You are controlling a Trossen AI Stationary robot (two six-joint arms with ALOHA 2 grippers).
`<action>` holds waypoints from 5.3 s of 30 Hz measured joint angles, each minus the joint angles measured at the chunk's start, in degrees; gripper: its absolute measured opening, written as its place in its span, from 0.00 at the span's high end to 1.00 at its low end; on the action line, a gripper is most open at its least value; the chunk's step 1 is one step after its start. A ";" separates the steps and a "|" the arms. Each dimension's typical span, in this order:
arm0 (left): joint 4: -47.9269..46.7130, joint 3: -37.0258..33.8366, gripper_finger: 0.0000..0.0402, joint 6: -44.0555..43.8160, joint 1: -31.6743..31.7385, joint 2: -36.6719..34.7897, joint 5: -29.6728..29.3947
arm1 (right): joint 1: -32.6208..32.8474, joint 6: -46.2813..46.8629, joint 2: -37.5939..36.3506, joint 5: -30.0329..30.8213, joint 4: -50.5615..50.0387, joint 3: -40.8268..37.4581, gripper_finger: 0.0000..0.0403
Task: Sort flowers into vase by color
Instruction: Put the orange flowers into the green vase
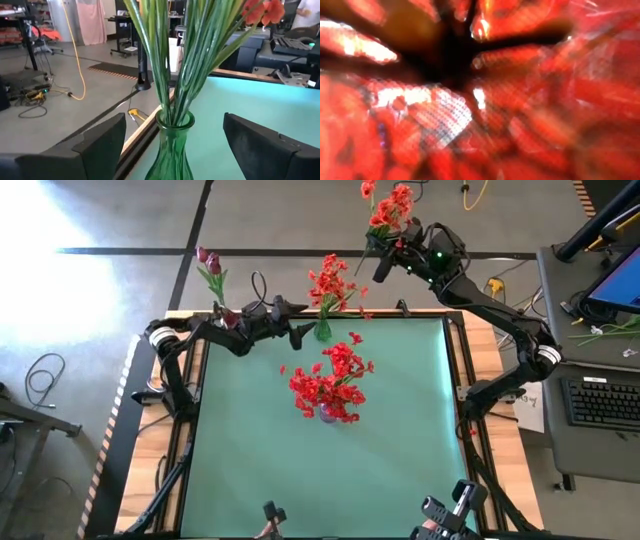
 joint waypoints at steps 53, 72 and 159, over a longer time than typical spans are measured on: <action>-1.58 5.24 0.20 -6.95 -1.76 6.87 1.03 | 3.43 9.42 4.04 -4.48 4.96 0.02 0.96; -2.45 5.22 0.28 -6.75 -1.80 6.87 1.02 | 6.43 9.44 10.10 -6.03 8.80 0.00 0.96; -2.39 5.27 0.28 -6.75 -1.80 6.80 0.98 | 9.92 -0.20 18.60 -4.65 4.36 -0.06 0.70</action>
